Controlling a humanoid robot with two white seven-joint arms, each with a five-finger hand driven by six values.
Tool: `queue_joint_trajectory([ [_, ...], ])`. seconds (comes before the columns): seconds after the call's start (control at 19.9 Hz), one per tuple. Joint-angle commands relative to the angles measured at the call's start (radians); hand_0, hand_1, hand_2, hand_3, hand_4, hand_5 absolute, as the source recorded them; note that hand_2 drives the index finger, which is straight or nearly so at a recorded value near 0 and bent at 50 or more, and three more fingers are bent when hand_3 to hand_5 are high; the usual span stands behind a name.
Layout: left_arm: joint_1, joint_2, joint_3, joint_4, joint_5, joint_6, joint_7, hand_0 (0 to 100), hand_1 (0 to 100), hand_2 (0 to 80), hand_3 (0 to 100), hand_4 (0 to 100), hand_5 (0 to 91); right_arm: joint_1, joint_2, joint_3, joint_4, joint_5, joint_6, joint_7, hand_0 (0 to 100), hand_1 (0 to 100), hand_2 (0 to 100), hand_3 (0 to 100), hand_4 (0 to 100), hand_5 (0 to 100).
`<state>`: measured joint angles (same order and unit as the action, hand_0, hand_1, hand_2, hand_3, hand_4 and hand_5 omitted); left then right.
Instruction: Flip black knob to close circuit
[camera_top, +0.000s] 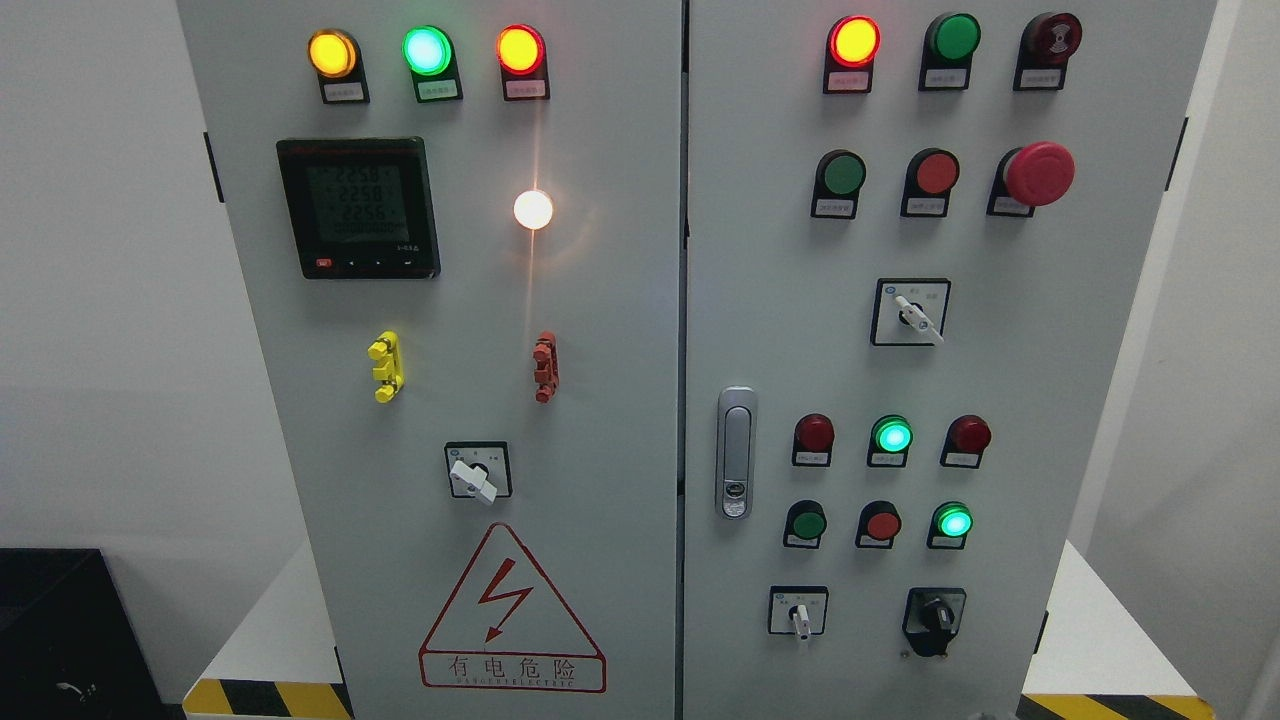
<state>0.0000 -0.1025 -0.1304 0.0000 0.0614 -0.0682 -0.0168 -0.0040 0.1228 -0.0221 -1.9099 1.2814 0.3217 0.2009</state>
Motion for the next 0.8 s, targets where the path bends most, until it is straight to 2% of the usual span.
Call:
queue_joint_trajectory([
  [0.0,0.021,0.0,0.0,-0.023,0.0,-0.001,0.0,12,56,0.0,0,0,0.0,-0.065,0.004,-0.012,0.06,0.03,0.022,-0.003,0,0,89,100,89,92],
  [0.35,0.021,0.0,0.0,-0.023,0.0,-0.001,0.0,12,56,0.0,0,0,0.0,-0.134,0.001,-0.036,0.132,0.03,0.053,0.002,0,0,88,100,89,92],
  [0.75,0.021,0.0,0.0,-0.023,0.0,-0.001,0.0,12,56,0.0,0,0,0.0,-0.172,0.001,-0.044,0.178,0.032,0.083,0.006,0,0,88,100,88,92],
])
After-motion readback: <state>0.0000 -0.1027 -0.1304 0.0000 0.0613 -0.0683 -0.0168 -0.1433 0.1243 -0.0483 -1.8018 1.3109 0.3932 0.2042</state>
